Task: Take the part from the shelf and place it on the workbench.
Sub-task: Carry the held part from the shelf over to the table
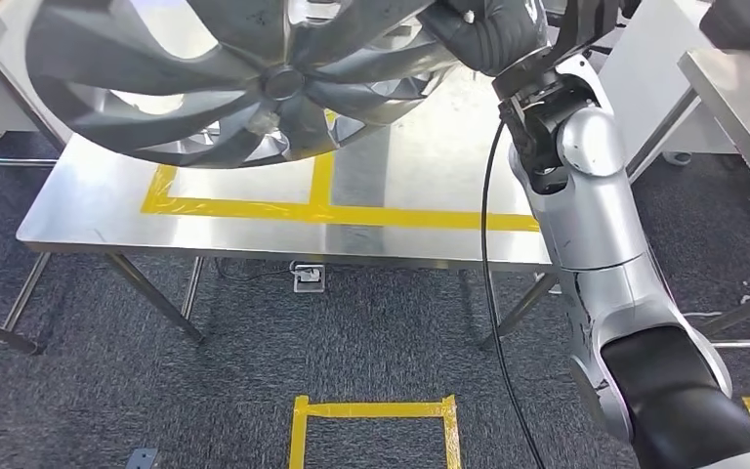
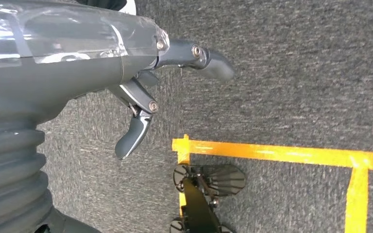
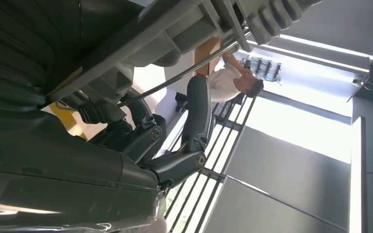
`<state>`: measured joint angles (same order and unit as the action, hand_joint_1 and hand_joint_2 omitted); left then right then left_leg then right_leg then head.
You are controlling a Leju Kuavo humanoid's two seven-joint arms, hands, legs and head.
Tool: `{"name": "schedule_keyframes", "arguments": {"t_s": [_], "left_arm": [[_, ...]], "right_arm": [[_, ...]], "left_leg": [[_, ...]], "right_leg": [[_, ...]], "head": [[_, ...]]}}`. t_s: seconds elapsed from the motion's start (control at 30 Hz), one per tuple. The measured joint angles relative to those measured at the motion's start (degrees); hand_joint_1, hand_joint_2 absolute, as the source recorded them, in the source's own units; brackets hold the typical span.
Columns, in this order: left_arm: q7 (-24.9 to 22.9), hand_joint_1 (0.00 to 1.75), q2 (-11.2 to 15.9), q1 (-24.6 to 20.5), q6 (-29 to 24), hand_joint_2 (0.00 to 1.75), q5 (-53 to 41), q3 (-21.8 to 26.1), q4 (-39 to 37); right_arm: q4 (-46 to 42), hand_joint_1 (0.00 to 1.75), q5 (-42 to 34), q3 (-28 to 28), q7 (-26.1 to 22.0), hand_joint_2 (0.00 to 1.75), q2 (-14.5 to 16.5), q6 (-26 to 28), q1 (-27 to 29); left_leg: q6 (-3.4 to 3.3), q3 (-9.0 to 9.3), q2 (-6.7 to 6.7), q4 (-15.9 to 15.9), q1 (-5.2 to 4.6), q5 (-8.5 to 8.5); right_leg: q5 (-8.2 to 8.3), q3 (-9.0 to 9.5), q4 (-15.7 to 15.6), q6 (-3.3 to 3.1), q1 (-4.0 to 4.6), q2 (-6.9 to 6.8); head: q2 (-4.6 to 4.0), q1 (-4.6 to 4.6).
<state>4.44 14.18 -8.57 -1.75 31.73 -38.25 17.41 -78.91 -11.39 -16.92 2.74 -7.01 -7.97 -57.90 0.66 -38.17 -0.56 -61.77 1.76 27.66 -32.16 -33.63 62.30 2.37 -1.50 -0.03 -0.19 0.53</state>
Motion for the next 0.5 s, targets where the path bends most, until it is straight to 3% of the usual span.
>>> {"name": "schedule_keyframes", "arguments": {"t_s": [0.1, 0.13, 0.17, 0.2, 0.27, 0.33, 0.37, 0.43, 0.5], "left_arm": [[-0.3, 0.00, 0.0, 0.0, -0.1, 1.75, 0.0, 0.0, 0.0], [-0.3, 0.00, 0.0, 0.1, -0.2, 1.75, 0.0, 0.0, -0.1], [-0.3, 0.00, 0.0, 0.1, -0.2, 1.75, 0.0, 0.0, -0.1], [-0.3, 0.00, 0.0, 0.1, -0.2, 1.75, 0.0, 0.0, -0.1], [-0.3, 0.00, -0.3, 0.1, -0.1, 1.75, 0.0, 0.0, -0.1], [-0.2, 0.00, -0.6, 0.0, -0.2, 1.75, 0.0, 0.0, -0.2], [-0.2, 0.00, -0.7, -0.1, -0.2, 1.75, 0.0, 0.0, -0.2], [-0.1, 0.00, -0.8, -0.2, -0.2, 1.75, 0.0, 0.0, -0.3], [0.0, 0.00, -0.9, -0.3, -0.2, 1.75, -0.1, 0.0, -0.3]], "right_arm": [[0.2, 1.75, 0.0, 0.0, 0.2, 1.75, 0.0, 0.2, 0.3], [0.4, 1.75, 0.0, 0.0, 0.3, 1.75, 0.0, 0.3, 0.6], [0.4, 1.75, 0.0, 0.0, 0.3, 1.75, 0.0, 0.3, 0.8], [0.5, 1.75, 0.0, 0.0, 0.3, 1.75, 0.0, 0.3, 0.9], [0.4, 1.75, 0.0, 0.0, 0.2, 1.75, 0.0, 0.3, 0.6], [0.4, 1.75, 0.0, 0.0, 0.0, 1.75, 0.0, 0.3, 0.1], [0.5, 1.75, 0.0, 0.0, -0.1, 1.75, 0.0, 0.3, -0.2], [0.4, 1.75, 0.0, 0.0, -0.2, 1.75, 0.1, 0.4, -0.8], [0.4, 1.75, 0.1, 0.0, -0.3, 1.75, 0.1, 0.4, -1.3]], "left_leg": [[-0.90, 1.22, 0.07, 0.0, -0.45, 0.89], [-1.08, 1.71, 0.16, 0.0, -0.71, 1.26], [-1.24, 2.28, 0.30, 0.1, -1.00, 1.67], [-1.36, 2.90, 0.46, 0.1, -1.33, 2.08], [-1.50, 4.03, 0.67, 0.3, -1.89, 2.82], [-1.25, 4.51, 0.73, 0.8, -1.78, 3.07], [-1.03, 4.53, 0.72, 1.1, -1.57, 3.06], [-0.61, 4.84, 0.69, 1.8, -1.40, 3.11], [-0.16, 4.39, 0.73, 0.8, -1.43, 3.89]], "right_leg": [[-3.33, -5.87, 10.6, -0.36, 0.23, 0.02], [-3.10, -7.54, 12.7, -0.71, 0.40, 0.03], [-1.53, -8.40, 12.8, -1.28, 0.69, 0.05], [0.97, -8.43, 10.9, -2.05, 1.10, 0.08], [6.24, -7.00, 4.6, -4.32, 2.16, 0.21], [8.36, -5.75, 0.8, -6.00, 3.04, 0.27], [8.26, -5.45, 0.4, -6.39, 3.26, 0.23], [8.02, -4.06, -2.1, -6.58, 3.29, 0.23], [7.62, -1.60, -5.6, -6.09, 2.60, 0.23]], "head": [[0.01, 1.03], [0.01, 1.25], [0.01, 1.52], [0.01, 1.81], [0.01, 2.03], [0.01, 1.52], [0.01, 1.30], [0.01, 1.76], [0.01, 1.78]]}}
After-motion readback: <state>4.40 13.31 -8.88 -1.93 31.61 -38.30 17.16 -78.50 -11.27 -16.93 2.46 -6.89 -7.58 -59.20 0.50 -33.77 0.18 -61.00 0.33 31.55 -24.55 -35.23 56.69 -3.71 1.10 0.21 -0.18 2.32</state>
